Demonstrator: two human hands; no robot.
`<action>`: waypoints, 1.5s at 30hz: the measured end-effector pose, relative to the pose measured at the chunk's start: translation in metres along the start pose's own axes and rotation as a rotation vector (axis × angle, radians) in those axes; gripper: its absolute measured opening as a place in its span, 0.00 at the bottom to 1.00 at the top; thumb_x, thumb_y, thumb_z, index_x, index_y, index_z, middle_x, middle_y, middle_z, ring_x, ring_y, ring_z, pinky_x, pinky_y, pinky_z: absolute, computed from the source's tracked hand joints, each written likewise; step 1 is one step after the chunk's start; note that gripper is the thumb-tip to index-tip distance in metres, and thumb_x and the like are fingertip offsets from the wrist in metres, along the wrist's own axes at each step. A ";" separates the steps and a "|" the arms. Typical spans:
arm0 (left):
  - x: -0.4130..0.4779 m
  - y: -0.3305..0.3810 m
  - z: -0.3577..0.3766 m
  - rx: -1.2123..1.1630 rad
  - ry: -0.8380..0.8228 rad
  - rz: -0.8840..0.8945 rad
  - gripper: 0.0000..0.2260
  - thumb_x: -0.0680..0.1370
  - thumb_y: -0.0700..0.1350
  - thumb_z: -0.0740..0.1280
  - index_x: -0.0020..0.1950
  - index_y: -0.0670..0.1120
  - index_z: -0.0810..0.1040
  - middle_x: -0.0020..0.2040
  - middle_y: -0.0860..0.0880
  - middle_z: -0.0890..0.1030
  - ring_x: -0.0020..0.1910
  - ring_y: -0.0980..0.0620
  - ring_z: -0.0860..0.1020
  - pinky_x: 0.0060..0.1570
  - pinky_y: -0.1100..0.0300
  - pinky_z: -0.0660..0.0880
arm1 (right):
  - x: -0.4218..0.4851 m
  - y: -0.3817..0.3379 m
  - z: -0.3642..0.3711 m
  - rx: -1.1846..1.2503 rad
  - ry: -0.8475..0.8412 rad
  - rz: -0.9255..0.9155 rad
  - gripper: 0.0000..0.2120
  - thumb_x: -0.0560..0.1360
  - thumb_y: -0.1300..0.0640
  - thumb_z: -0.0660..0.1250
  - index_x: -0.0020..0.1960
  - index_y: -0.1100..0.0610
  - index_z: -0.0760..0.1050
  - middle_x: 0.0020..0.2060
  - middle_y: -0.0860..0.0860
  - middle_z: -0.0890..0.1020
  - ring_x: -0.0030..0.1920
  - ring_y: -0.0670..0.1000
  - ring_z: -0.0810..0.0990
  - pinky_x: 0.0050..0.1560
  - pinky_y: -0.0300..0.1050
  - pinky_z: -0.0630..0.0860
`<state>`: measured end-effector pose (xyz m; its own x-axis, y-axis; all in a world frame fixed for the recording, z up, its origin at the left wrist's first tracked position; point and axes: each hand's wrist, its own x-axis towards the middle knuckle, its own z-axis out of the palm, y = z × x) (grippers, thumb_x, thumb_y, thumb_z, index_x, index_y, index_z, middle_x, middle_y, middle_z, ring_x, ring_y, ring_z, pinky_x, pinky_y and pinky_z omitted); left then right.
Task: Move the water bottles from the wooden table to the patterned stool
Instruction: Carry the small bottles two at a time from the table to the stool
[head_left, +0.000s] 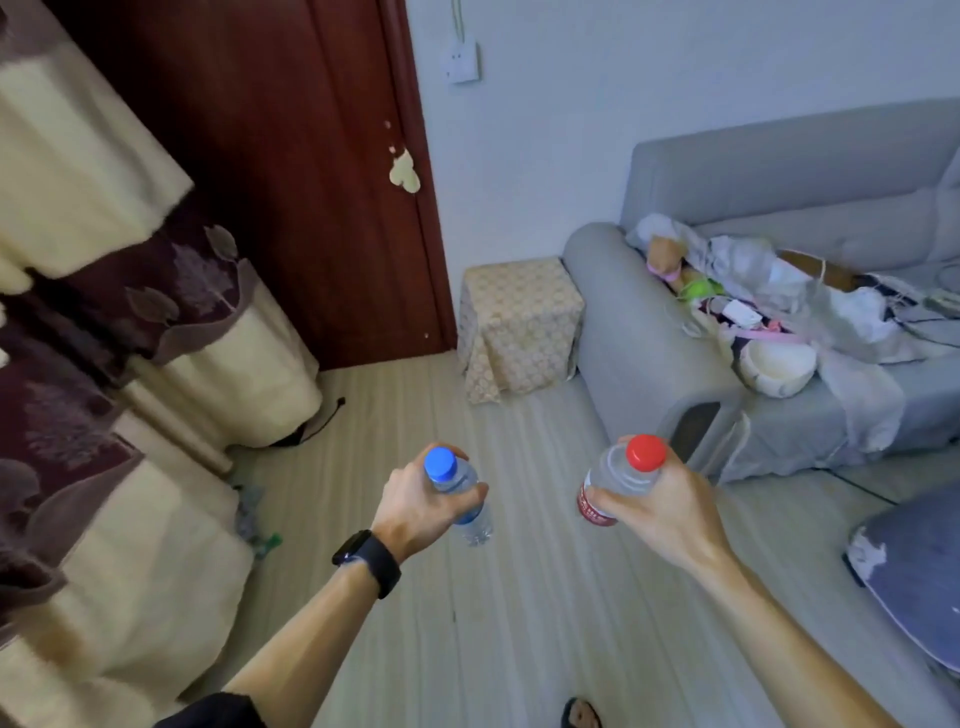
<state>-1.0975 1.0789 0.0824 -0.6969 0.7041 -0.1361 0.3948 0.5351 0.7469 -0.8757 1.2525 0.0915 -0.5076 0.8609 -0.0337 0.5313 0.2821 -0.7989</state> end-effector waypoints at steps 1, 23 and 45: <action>0.019 0.008 0.001 -0.002 0.015 -0.003 0.14 0.67 0.57 0.75 0.48 0.57 0.76 0.43 0.59 0.82 0.43 0.61 0.81 0.42 0.64 0.78 | 0.025 -0.004 -0.003 -0.005 -0.003 -0.006 0.23 0.60 0.47 0.81 0.51 0.50 0.77 0.41 0.43 0.84 0.45 0.48 0.83 0.47 0.45 0.77; 0.454 0.021 0.000 0.036 -0.064 -0.115 0.14 0.66 0.58 0.74 0.47 0.55 0.78 0.41 0.58 0.82 0.43 0.58 0.81 0.45 0.58 0.79 | 0.426 -0.043 0.071 0.085 -0.065 0.188 0.17 0.63 0.57 0.82 0.44 0.46 0.77 0.38 0.38 0.80 0.39 0.34 0.77 0.44 0.39 0.71; 0.803 0.066 0.102 -0.142 -0.148 -0.343 0.18 0.70 0.50 0.77 0.57 0.53 0.76 0.48 0.55 0.82 0.46 0.62 0.78 0.35 0.76 0.69 | 0.821 0.018 0.127 -0.038 -0.217 0.317 0.21 0.62 0.51 0.80 0.52 0.48 0.77 0.43 0.42 0.82 0.42 0.43 0.80 0.41 0.37 0.72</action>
<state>-1.5699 1.7276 -0.0443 -0.6758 0.5611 -0.4780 0.0603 0.6884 0.7228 -1.3690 1.9107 -0.0262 -0.4435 0.7994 -0.4053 0.7078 0.0350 -0.7055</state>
